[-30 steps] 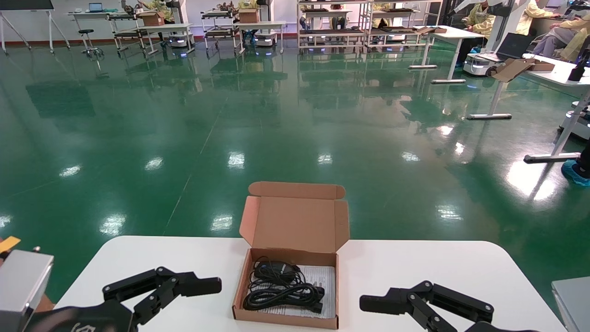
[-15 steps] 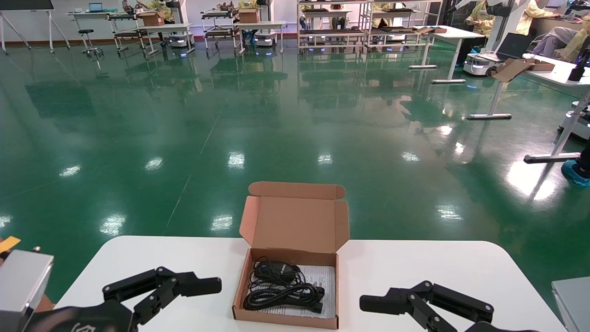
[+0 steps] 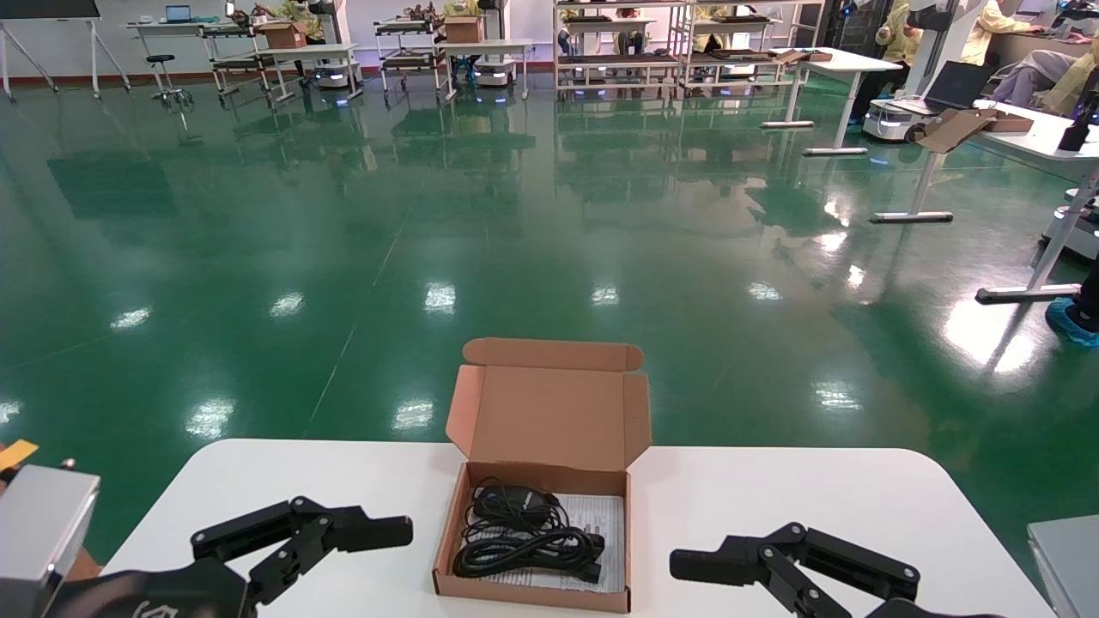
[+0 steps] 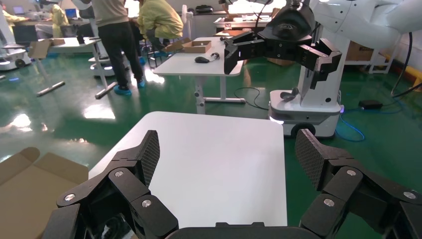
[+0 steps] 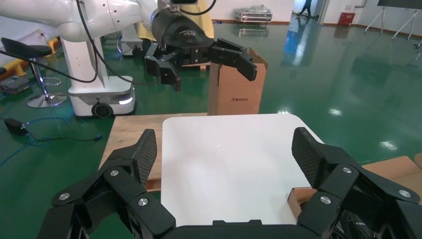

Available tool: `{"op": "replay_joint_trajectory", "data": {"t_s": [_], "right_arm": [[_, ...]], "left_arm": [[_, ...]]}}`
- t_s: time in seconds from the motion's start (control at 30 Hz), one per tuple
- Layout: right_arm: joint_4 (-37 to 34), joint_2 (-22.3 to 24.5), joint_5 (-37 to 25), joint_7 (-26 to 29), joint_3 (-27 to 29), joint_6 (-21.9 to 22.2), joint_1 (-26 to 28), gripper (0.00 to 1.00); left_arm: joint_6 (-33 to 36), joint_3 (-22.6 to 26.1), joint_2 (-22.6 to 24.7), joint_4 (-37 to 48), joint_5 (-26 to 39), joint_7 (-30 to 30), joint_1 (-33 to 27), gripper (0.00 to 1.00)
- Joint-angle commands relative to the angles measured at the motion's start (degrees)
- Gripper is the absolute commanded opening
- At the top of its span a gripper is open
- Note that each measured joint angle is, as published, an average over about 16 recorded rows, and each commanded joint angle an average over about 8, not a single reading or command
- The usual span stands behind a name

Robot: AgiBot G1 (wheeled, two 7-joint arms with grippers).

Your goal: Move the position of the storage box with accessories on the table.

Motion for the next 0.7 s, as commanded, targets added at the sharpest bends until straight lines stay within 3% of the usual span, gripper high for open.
{"op": "replay_joint_trajectory", "data": {"t_s": [0.03, 0.17, 0.33, 0.7], "right_arm": [[0.1, 0.0, 0.2, -0.1, 0.1, 0.0, -0.2, 1.0], [-1.1, -0.4, -1.1, 0.3, -0.8, -0.9, 1.2, 1.0], [-5.6, -2.2, -6.1, 1.8, -4.0, -2.7, 6.8, 1.0], [-27.7, -11.3, -23.4, 6.0, -16.3, -3.8, 24.4, 1.0]], "left_arm": [[0.0, 0.0, 0.0, 0.0, 0.0, 0.0, 0.0, 1.0], [0.0, 0.0, 0.0, 0.0, 0.0, 0.0, 0.0, 1.0], [0.0, 0.0, 0.0, 0.0, 0.0, 0.0, 0.0, 1.0], [0.0, 0.0, 0.0, 0.0, 0.0, 0.0, 0.0, 1.0]]}}
